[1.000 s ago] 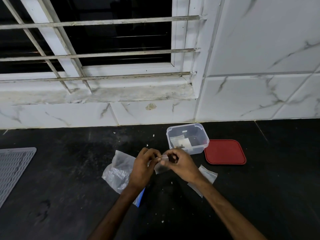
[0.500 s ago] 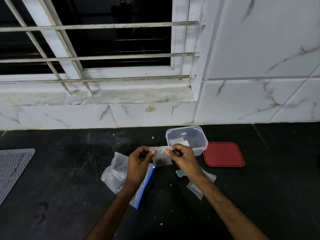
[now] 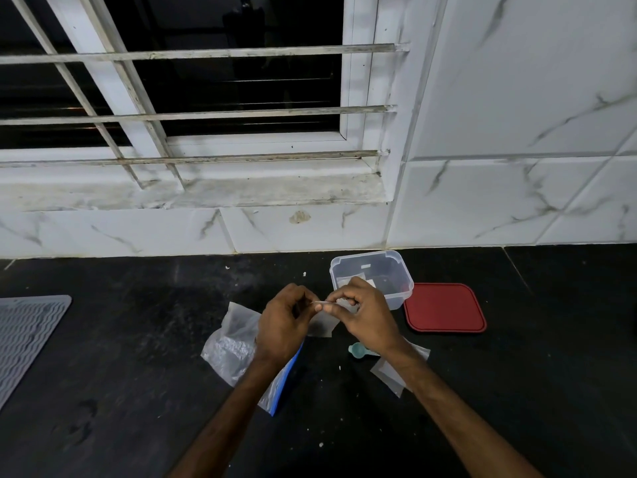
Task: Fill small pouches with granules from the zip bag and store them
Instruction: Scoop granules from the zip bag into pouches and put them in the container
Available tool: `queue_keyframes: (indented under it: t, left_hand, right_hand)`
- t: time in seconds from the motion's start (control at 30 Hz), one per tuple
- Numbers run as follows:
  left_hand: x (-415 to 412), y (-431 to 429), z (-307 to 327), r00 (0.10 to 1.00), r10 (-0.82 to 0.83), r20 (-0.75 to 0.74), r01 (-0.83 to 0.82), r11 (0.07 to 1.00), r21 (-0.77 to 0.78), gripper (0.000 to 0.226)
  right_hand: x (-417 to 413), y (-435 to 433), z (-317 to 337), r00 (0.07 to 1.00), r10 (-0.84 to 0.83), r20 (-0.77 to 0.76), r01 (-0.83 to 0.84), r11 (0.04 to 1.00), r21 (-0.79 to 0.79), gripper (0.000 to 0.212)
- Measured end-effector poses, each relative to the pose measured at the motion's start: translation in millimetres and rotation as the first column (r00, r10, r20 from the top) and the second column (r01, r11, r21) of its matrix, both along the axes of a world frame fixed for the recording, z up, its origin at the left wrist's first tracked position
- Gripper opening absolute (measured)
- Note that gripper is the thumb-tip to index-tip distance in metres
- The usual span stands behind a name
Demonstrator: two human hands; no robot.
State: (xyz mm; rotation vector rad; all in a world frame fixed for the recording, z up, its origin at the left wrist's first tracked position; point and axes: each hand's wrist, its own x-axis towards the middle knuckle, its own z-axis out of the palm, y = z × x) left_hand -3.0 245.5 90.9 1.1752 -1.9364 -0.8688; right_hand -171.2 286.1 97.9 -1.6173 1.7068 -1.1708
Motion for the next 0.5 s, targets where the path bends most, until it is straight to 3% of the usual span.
queue_keyframes:
  t: [0.07,0.23,0.4,0.5]
  left_hand:
    - [-1.1,0.7,-0.4,1.000,0.011,-0.003,-0.011,1.000,0.006,0.013]
    - [-4.7,6.5,-4.1,0.984,0.028,-0.173,-0.007,0.992,0.124,0.008]
    - [-0.9,7.4,-6.5,0.986,0.042,-0.164,-0.022,0.992,0.124,0.011]
    - [-0.5,9.1,-9.7,0.991,0.026,-0.128,-0.014,0.995,0.097,0.010]
  right_hand:
    - [1.1,-1.6,0.0,0.997,0.008,-0.071,-0.008,1.000,0.001,0.006]
    - [1.0,-3.4,-0.1,0.951,-0.036,-0.307,0.022,0.999,-0.047,0.003]
    - [-0.5,0.0,-1.7,0.959,-0.019,-0.284,0.026,0.999,0.021,0.012]
    - [-4.3,1.3,-1.4,0.939,0.002,-0.345,0.018,0.998,0.055,0.013]
